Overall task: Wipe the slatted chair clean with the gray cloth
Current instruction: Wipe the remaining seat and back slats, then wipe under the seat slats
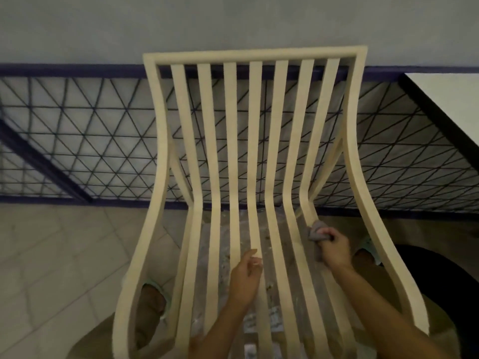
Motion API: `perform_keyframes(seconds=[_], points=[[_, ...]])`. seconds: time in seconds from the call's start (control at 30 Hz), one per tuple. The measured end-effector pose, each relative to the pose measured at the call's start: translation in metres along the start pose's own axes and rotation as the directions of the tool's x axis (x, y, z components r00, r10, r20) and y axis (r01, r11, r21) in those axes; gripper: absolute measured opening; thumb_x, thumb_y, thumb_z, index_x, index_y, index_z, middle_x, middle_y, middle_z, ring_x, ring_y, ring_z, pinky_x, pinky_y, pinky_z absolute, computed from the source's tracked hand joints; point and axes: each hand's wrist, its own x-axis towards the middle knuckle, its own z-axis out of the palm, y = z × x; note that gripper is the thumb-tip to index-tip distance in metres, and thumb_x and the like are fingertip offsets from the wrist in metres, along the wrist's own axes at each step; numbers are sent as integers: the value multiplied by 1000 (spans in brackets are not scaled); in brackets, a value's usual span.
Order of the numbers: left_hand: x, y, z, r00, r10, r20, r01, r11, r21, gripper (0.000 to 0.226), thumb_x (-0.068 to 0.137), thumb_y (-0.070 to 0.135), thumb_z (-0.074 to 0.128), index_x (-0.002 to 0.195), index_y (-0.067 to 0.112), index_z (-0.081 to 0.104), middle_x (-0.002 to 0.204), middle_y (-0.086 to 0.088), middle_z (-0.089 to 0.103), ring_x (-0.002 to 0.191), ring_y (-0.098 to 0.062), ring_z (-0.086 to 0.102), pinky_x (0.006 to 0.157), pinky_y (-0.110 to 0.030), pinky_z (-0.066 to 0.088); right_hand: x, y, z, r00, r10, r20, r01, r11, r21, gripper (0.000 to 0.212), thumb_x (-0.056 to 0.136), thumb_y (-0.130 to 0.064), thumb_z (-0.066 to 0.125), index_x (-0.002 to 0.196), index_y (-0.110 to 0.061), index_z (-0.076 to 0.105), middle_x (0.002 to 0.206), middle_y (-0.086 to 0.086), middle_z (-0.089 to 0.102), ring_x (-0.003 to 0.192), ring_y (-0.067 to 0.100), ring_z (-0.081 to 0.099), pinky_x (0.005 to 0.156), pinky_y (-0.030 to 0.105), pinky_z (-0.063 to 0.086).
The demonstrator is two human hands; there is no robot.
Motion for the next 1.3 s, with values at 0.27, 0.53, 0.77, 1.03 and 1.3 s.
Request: perform_keyframes(seconds=[0.27, 0.53, 0.77, 1.03, 1.3], points=[[-16, 13, -13, 942, -329, 64, 326, 854, -405, 33, 101, 36, 46, 123, 17, 58, 116, -6, 65, 97, -19, 65, 76, -32, 55, -68, -4, 88, 834, -50, 549, 52, 999, 13, 27, 83, 17, 50, 86, -3, 67, 91, 11, 67, 89, 23, 63, 67, 14, 51], [-36, -6, -36, 870, -492, -22, 382, 701, -602, 37, 99, 33, 51, 108, 0, 65, 95, -15, 67, 92, -32, 64, 82, -45, 54, -110, 1, 103, 663, 87, 743, -91, 995, -35, 29, 92, 7, 51, 99, -14, 70, 99, 9, 71, 93, 21, 67, 73, 28, 58], [-36, -21, -59, 810, -551, -201, 335, 716, -612, 13, 96, 8, 53, 88, 0, 59, 81, -17, 61, 71, -28, 58, 60, -33, 48, -109, 10, 98, 759, 9, 651, 103, 986, -134, 16, 94, -8, 57, 99, -14, 71, 96, 4, 70, 91, 19, 66, 75, 25, 54], [-56, -13, -57, 920, -278, -276, 86, 830, -550, 26, 88, -8, 56, 107, 5, 67, 98, -14, 70, 92, -32, 67, 70, -30, 57, -121, 1, 92, 690, 87, 719, -118, 993, -7, 16, 93, -14, 62, 99, -2, 71, 101, 16, 71, 89, 28, 70, 62, 32, 58], [-83, -11, -42, 947, -318, 43, 297, 815, -497, 19, 97, 37, 54, 110, 28, 64, 115, 1, 66, 108, -20, 61, 89, -44, 54, -117, 11, 78, 780, 55, 623, -14, 997, -71, 12, 85, 5, 59, 87, -1, 70, 78, 16, 68, 67, 21, 65, 56, 27, 54]])
